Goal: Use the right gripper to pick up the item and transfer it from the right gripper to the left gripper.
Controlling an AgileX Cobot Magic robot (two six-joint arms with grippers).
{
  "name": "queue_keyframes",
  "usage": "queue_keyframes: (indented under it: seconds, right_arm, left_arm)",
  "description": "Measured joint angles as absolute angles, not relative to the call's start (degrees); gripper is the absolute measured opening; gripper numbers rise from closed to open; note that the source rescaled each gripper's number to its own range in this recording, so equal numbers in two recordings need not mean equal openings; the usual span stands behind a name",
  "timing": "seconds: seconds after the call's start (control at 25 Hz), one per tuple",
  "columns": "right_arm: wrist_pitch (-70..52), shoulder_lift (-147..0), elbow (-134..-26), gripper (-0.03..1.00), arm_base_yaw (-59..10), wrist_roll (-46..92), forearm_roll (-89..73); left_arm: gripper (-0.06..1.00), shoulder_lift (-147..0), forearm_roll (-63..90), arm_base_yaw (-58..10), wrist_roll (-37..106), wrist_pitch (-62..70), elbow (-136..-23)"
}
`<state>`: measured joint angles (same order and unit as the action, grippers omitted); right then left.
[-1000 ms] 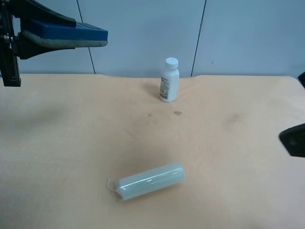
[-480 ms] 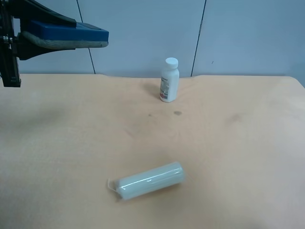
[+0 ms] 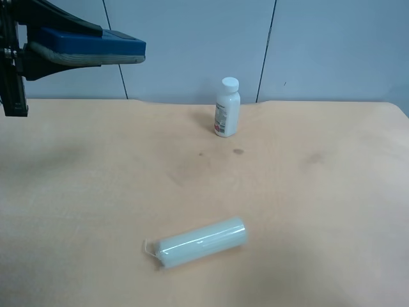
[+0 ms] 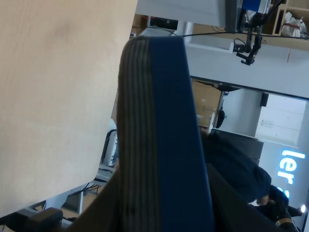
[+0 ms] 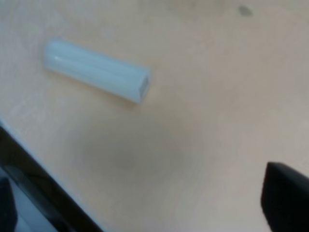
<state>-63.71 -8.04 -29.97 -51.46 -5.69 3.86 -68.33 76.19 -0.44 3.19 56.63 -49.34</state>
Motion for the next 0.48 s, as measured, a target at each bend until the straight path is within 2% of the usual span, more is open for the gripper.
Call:
queue_keyframes:
  seconds: [0.48]
  right_arm:
    - [-61.5, -8.0, -29.1, 1.00, -51.5, -6.1, 3.9]
  left_arm:
    - [0.00, -68.3, 76.2, -0.4, 6.9, 57.2, -49.3]
